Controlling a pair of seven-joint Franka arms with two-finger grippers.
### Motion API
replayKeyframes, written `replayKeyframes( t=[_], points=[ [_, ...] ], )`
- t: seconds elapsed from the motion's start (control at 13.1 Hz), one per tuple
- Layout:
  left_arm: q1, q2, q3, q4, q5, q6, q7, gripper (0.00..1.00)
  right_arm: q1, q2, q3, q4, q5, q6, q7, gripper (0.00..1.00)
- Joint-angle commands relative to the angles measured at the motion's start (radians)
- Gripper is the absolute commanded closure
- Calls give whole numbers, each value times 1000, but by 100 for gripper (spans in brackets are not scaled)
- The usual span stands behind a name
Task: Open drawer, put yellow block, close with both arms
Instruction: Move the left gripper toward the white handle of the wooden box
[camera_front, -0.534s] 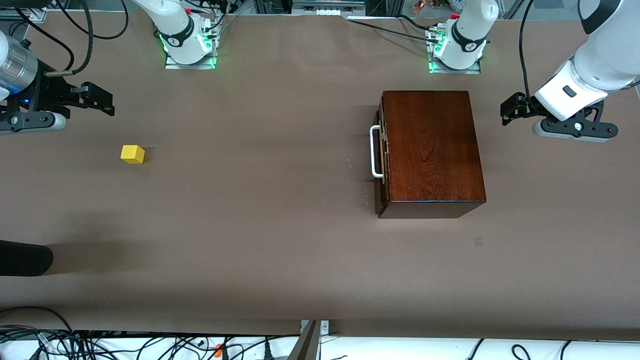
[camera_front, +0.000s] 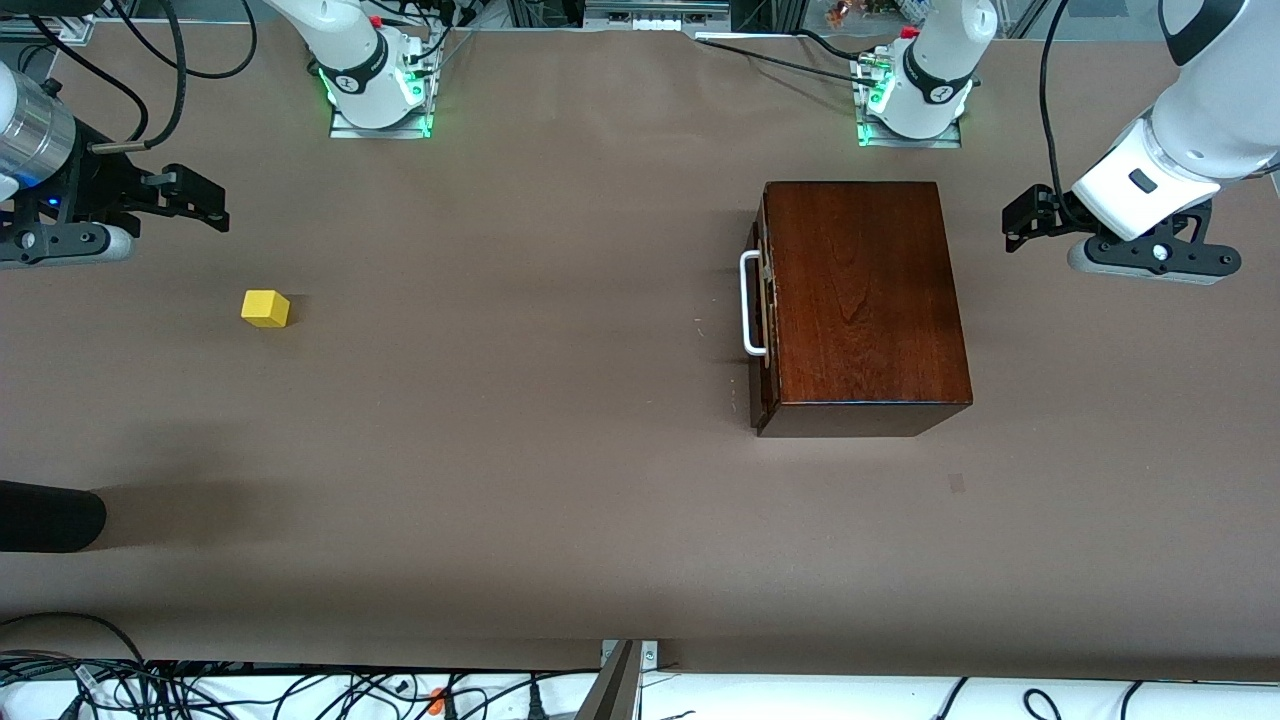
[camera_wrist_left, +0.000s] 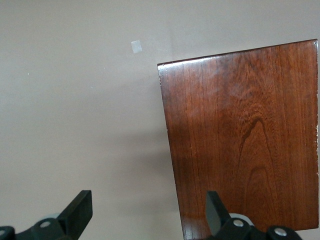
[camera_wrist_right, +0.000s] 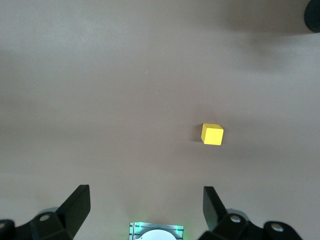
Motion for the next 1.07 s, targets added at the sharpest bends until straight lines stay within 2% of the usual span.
replayKeyframes(
  t=[0.0,0.23,0.46,0.69,0.84,0.99],
  points=[
    [-6,26,-1,42,-11,-26,16,0,-1,-9,1,9,12,-5,9,0],
    [-11,32,-14,44,-11,-61,16,0,-1,-9,-1,9,19,-3,9,0],
    [-39,90,-85,53,-11,-115,20,0,-1,-7,-1,11,22,-3,8,0],
    [-57,226,-158,209,-11,-115,4,0,-1,-6,-1,11,22,-2,8,0],
    [-101,324,-163,295,-11,-115,-22,0,-1,-7,-1,11,22,-2,8,0],
    [-196,409,-160,355,-3,-104,-121,0,-1,-7,-1,11,22,-2,8,0]
  ],
)
